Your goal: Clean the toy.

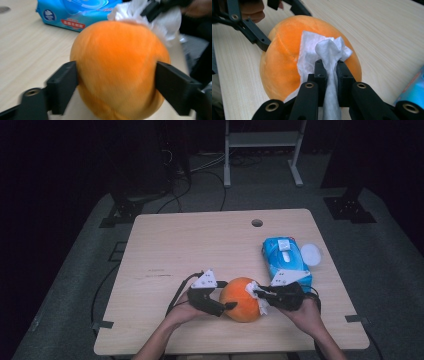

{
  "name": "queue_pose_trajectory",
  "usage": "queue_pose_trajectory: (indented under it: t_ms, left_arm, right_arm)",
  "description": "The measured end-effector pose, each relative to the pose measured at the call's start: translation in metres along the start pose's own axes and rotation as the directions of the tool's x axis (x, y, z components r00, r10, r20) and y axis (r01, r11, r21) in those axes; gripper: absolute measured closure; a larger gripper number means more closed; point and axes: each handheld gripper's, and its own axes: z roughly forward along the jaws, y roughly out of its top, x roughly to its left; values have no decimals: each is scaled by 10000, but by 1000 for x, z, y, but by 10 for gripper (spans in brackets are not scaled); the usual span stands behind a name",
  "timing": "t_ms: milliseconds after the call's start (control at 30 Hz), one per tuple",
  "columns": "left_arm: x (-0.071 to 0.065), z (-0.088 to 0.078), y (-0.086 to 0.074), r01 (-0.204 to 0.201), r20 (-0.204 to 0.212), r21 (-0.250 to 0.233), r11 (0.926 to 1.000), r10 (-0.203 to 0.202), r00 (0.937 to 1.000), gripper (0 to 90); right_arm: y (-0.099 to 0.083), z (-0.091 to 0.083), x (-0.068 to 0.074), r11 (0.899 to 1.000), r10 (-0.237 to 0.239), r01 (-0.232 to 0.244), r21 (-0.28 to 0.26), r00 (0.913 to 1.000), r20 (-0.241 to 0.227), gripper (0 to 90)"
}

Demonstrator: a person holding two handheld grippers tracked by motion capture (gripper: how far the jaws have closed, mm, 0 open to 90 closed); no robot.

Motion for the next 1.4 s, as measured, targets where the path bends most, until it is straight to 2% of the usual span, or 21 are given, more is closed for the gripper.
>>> queue_pose_trajectory:
  t_ms: [67, 133, 200, 267, 367, 400, 433, 533, 567, 600, 633, 700, 733, 833, 933, 1000, 1033, 1133, 1233, 1367, 1400]
  left_arm:
    - [3, 0, 1, 571, 376, -21, 9984, -569, 9977, 141]
    - [4, 2, 0, 843, 383, 159, 9963, -849, 9957, 110]
    - [4, 4, -3, 729, 377, 333, 9968, -741, 9965, 137]
    - [3, 3, -5, 345, 217, 341, 9988, -352, 9991, 243]
    - [-3, -3, -1, -539, -193, -279, 9982, 534, 9984, 384]
    - [-6, -5, 2, -988, -395, -496, 9939, 969, 9945, 406]
    - [-9, -6, 4, -1540, -675, -705, 9856, 1493, 9865, 420]
    - [-19, -1, 7, -2856, -1610, -953, 9536, 2684, 9498, 423]
    - [-20, 3, 5, -3026, -1741, -804, 9497, 2855, 9424, 416]
    - [-19, 6, 2, -3065, -1683, -509, 9505, 2943, 9408, 407]
    - [-16, 8, -2, -3034, -1624, -352, 9522, 2941, 9419, 401]
    - [-10, 7, -6, -2624, -1450, -383, 9642, 2545, 9561, 399]
    - [-7, 5, -7, -2491, -1335, -298, 9680, 2431, 9608, 393]
    - [-1, 2, -11, -2211, -1223, -352, 9746, 2154, 9688, 387]
    - [2, 1, -9, -1995, -927, -372, 9792, 1953, 9763, 331]
    - [6, -1, -6, -1211, -644, -469, 9915, 1180, 9909, 199]
    - [8, -3, -5, -934, -594, -566, 9940, 900, 9942, 167]
    - [11, -3, -6, -517, -494, -457, 9976, 494, 9976, 148]
    - [6, 0, -7, -979, -503, -411, 9943, 958, 9941, 287]
    - [-5, 2, -3, -1965, -607, -113, 9804, 1955, 9788, 324]
    - [-6, 1, -3, -2012, -650, -99, 9795, 2001, 9776, 332]
  right_arm:
    - [2, 2, 4, 9999, -83, 81, -95, 9998, -155, 807]
    - [4, 4, 10, 9998, -143, 136, -138, 9986, -502, 808]
    - [6, 7, 18, 9996, -275, 268, -127, 9977, -626, 807]
    - [9, 11, 24, 9987, -509, 504, -106, 9969, -597, 807]
    - [13, 9, 24, 9981, -546, 533, -295, 9973, -482, 808]
    - [16, 6, 24, 9974, -555, 535, -485, 9976, -422, 808]
    - [18, 3, 24, 9962, -553, 526, -691, 9977, -387, 808]
    - [24, -4, 25, 9909, -638, 605, -1206, 9977, -231, 808]
    - [24, -3, 24, 9912, -598, 565, -1198, 9979, -248, 808]
    - [24, -2, 23, 9922, -590, 559, -1110, 9979, -249, 808]
    - [22, 2, 22, 9938, -613, 592, -943, 9979, -198, 808]
    - [15, 11, 18, 9953, -752, 750, -608, 9972, -10, 808]
    - [11, 12, 13, 9970, -568, 566, -531, 9984, -26, 808]
    - [6, 10, 1, 9991, -202, 211, -379, 9995, 252, 807]
    - [2, 10, -3, 9994, -55, 61, -334, 9998, 188, 807]
    - [3, 11, 0, 9996, -199, 204, -217, 9996, 194, 807]
    - [3, 11, 2, 9995, -266, 268, -194, 9996, 100, 807]
    - [2, 13, 8, 9990, -414, 409, -176, 9988, -261, 807]
    - [6, 12, 15, 9979, -626, 624, -145, 9978, -200, 807]
    - [16, 14, 31, 9939, -1000, 978, -511, 9940, -431, 807]
    - [18, 15, 33, 9929, -1088, 1065, -535, 9932, -415, 808]
